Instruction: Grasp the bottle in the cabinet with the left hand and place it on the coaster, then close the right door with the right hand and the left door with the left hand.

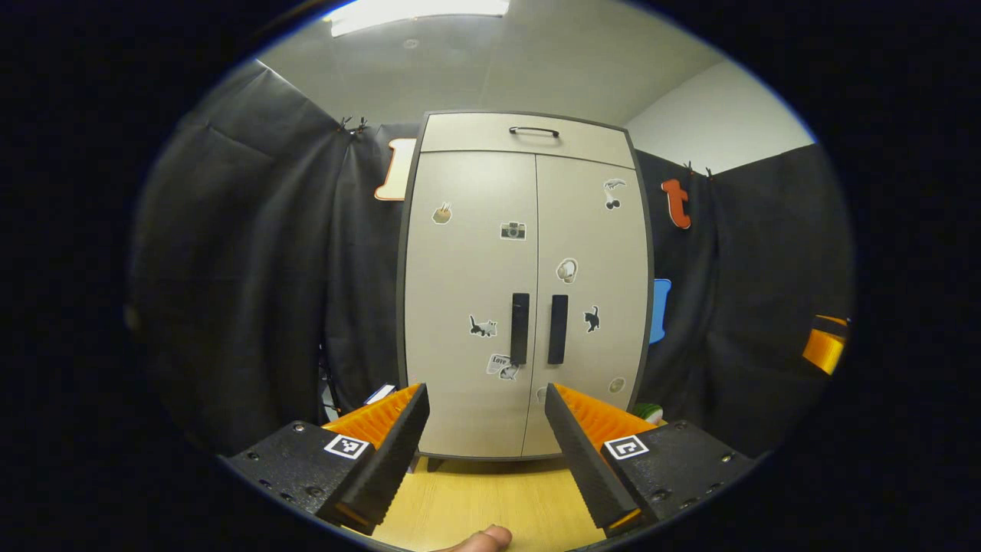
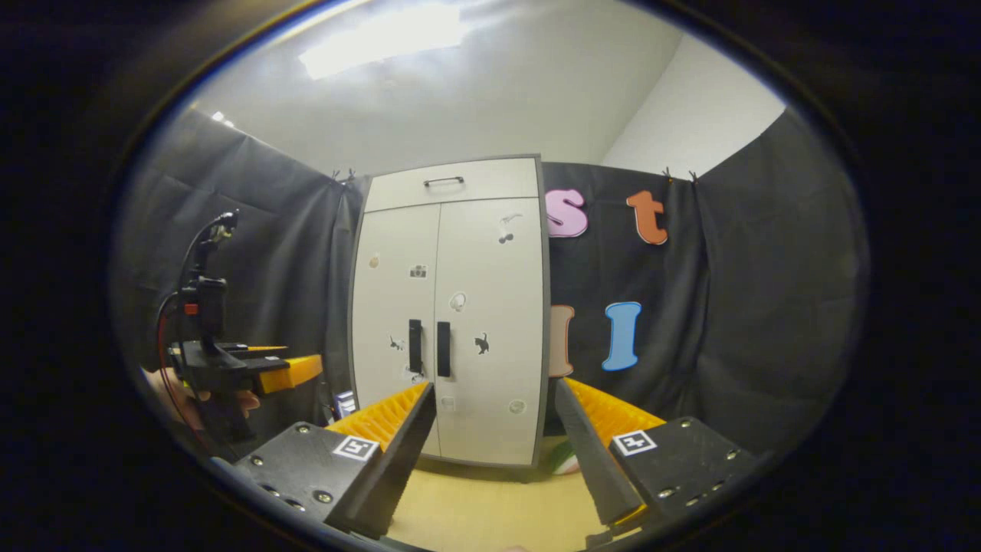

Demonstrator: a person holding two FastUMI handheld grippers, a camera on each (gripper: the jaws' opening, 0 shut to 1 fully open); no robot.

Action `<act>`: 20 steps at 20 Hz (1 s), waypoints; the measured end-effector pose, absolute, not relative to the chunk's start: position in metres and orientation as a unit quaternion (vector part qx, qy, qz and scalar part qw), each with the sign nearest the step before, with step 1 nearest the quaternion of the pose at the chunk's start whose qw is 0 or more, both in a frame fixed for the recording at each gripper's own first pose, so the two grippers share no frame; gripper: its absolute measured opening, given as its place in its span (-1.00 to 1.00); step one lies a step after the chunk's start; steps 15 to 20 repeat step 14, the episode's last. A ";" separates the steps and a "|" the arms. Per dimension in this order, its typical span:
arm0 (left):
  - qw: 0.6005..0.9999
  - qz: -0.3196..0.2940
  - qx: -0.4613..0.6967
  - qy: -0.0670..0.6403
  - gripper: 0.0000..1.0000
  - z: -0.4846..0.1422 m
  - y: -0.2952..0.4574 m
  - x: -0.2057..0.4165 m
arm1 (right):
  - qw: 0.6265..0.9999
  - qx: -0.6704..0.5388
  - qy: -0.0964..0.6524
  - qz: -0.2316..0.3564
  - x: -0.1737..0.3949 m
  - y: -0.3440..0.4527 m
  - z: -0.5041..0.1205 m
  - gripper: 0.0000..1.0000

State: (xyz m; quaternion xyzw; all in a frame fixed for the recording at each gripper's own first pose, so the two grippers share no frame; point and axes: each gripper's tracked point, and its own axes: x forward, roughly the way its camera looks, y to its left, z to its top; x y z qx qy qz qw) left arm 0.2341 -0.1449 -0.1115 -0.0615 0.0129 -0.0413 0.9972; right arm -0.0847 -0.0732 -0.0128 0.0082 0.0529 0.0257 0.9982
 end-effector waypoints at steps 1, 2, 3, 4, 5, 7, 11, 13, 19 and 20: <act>0.997 -0.044 -0.062 0.017 0.92 -0.112 -0.141 0.238 | 0.998 0.012 0.056 0.023 -0.080 -0.070 -0.014 0.90; 0.997 -0.044 -0.065 0.020 0.92 -0.113 -0.136 0.242 | 0.998 0.016 0.058 0.020 -0.076 -0.065 -0.015 0.90; 0.996 -0.045 -0.072 0.017 0.92 -0.111 -0.131 0.246 | 0.998 0.021 0.054 0.018 -0.071 -0.061 -0.013 0.82; 0.996 -0.048 -0.079 0.012 0.92 -0.109 -0.127 0.250 | 0.998 0.026 0.045 0.019 -0.066 -0.056 -0.009 0.82; 0.995 -0.050 -0.082 0.009 0.92 -0.109 -0.124 0.255 | 0.999 0.030 0.037 0.019 -0.061 -0.052 -0.007 0.90; 0.995 -0.054 -0.080 0.008 0.92 -0.113 -0.117 0.263 | 0.999 0.040 0.032 0.013 -0.050 -0.047 -0.007 0.90; 0.994 -0.060 -0.086 0.009 0.92 -0.122 -0.106 0.278 | 0.999 0.030 0.031 0.001 -0.031 -0.039 -0.006 0.90; 0.995 -0.056 -0.080 0.009 0.92 -0.126 -0.099 0.283 | 0.999 0.013 0.033 -0.013 -0.024 -0.039 -0.009 0.89; 0.996 -0.056 -0.072 0.010 0.92 -0.130 -0.096 0.286 | 0.999 0.010 0.033 -0.016 -0.020 -0.037 -0.011 0.89; 0.996 -0.056 -0.072 0.010 0.92 -0.130 -0.096 0.286 | 0.999 0.010 0.033 -0.016 -0.020 -0.037 -0.011 0.89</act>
